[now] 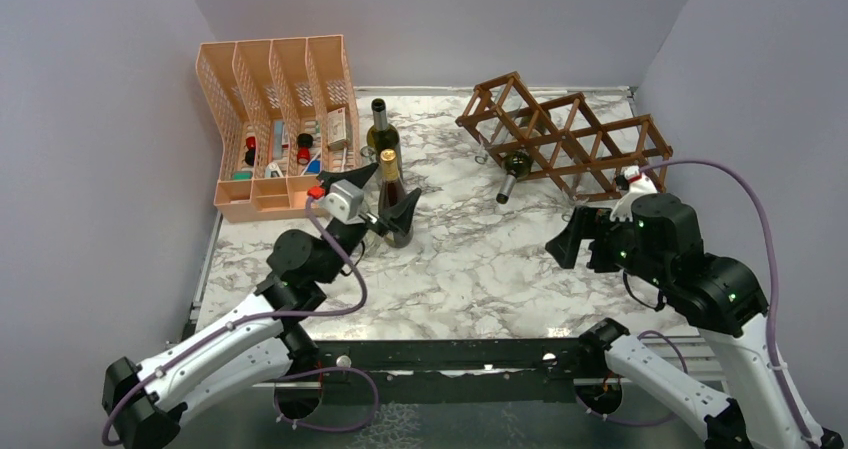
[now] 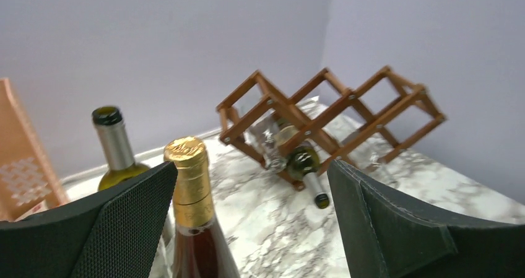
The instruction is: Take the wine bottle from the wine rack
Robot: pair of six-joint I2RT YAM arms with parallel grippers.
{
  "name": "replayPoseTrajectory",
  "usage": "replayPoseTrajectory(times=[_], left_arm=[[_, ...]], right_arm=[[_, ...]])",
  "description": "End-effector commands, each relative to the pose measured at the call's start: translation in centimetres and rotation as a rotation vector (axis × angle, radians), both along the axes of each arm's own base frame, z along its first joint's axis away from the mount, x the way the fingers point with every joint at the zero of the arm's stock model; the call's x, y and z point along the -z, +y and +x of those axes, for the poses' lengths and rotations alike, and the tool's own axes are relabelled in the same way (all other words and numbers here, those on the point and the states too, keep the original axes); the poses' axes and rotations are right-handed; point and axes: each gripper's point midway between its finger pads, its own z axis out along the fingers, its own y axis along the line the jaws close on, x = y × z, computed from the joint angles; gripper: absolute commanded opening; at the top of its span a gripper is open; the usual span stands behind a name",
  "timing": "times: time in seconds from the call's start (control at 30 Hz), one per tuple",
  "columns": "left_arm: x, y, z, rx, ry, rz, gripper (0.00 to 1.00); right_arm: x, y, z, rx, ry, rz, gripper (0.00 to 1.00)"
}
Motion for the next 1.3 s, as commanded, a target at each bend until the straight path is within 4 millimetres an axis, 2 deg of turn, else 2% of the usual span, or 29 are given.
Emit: replayPoseTrajectory(times=[0.0, 0.13, 0.23, 0.4, 0.53, 0.63, 0.7, 0.77, 0.9, 0.97, 1.07, 1.27], left_arm=[[-1.4, -1.6, -4.4, 0.241, -0.038, 0.036, 0.99], [-1.8, -2.9, -7.5, 0.411, -0.122, 0.1, 0.99], [-2.2, -4.1, -8.4, 0.486, -0.177, 0.152, 0.99], [-3.4, -7.1, -6.4, 0.508, -0.232, 0.224, 0.94], [-4.1, -8.2, -5.0, 0.484, -0.28, 0.24, 0.91], [-3.6, -7.7, -4.7, 0.446, -0.296, 0.229, 0.9], [-2.9, -6.8, -4.9, 0.416, -0.318, 0.237, 0.9], [-2.6, -5.8, -5.1, 0.379, -0.357, 0.246, 0.9], [-1.7, -4.2, -4.7, 0.289, -0.381, 0.251, 0.9], [-1.5, -3.6, -4.0, 0.24, -0.369, 0.254, 0.9], [-1.2, -3.3, -4.2, 0.232, -0.387, 0.273, 0.9], [-1.1, -3.1, -3.9, 0.209, -0.384, 0.277, 0.9]], right_arm=[[1.8, 0.4, 0.1, 0.007, 0.024, 0.014, 1.0], [3.5, 0.9, 1.2, 0.029, 0.037, 0.023, 1.0], [4.3, 1.7, 2.8, 0.037, 0.023, 0.022, 1.0], [5.1, 2.8, 7.0, 0.089, -0.007, -0.006, 1.0], [4.5, 5.9, 11.4, 0.073, -0.077, 0.053, 1.0], [4.0, 8.2, 14.7, 0.06, -0.097, 0.081, 0.99], [4.7, 9.5, 17.1, 0.074, -0.083, 0.072, 1.0], [5.3, 9.7, 19.6, 0.156, -0.08, 0.06, 1.0], [6.8, 11.3, 23.8, 0.229, -0.067, 0.069, 1.0], [7.6, 11.3, 25.4, 0.296, -0.056, 0.056, 1.0], [8.1, 10.9, 27.1, 0.384, -0.076, 0.055, 1.0], [10.4, 11.4, 29.3, 0.425, -0.09, 0.083, 0.97]])
